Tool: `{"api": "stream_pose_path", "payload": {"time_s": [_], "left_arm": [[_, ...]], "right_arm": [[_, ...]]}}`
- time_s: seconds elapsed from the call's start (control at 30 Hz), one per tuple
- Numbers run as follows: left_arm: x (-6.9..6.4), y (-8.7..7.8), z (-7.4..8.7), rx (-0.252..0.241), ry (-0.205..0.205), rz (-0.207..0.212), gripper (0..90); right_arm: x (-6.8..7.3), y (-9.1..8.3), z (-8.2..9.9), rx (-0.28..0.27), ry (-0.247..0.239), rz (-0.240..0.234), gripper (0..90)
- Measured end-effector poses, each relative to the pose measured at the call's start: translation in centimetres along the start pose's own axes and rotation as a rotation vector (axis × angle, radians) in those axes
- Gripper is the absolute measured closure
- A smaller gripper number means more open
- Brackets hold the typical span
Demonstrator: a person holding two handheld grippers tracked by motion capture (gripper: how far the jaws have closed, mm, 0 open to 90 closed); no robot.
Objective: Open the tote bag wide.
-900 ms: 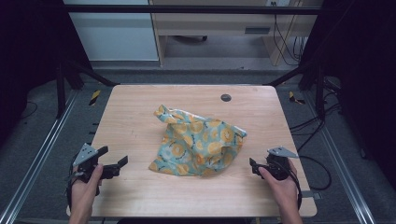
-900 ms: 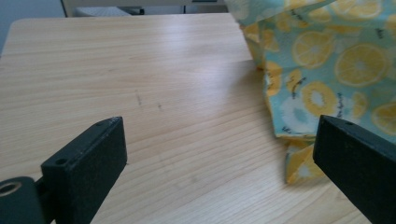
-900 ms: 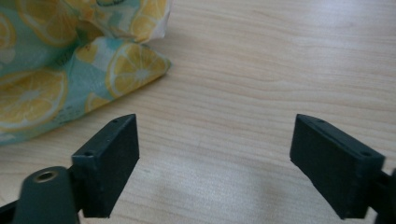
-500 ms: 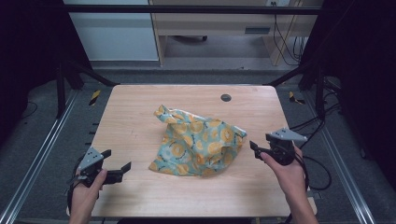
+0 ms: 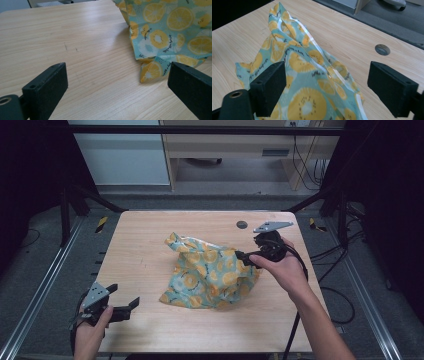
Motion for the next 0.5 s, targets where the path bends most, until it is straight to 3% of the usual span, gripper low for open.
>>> {"api": "stream_pose_path", "payload": {"time_s": [0.27,0.37,0.43,0.47,0.5], "left_arm": [[0.1,0.0,-0.2,0.0,0.003,0.002,2.3],[-0.1,0.1,-0.2,0.008,0.014,0.006,2.4],[-0.2,0.2,-0.1,0.018,0.03,0.003,2.4],[-0.3,0.2,-0.1,0.023,0.039,0.001,2.4],[-0.5,0.3,-0.1,0.032,0.055,0.001,2.4]], "right_arm": [[0.5,2.6,-0.4,0.036,-0.003,-0.052,17.0],[1.1,3.9,-0.3,0.065,0.022,-0.105,20.5],[1.7,4.9,0.2,0.105,0.01,-0.132,29.9],[1.7,4.9,0.2,0.105,0.01,-0.132,29.9],[2.0,5.2,0.6,0.135,-0.007,-0.143,44.4]]}}
Point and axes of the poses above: each handheld gripper's, and its own axes: y roughly forward along the jaws, z roughly out of its underside, x roughly to its left, the point moved 5 cm from there along y, roughly forward along the jaws, and after that the axes turned 2 degrees about -x, right-handed, at the moved point
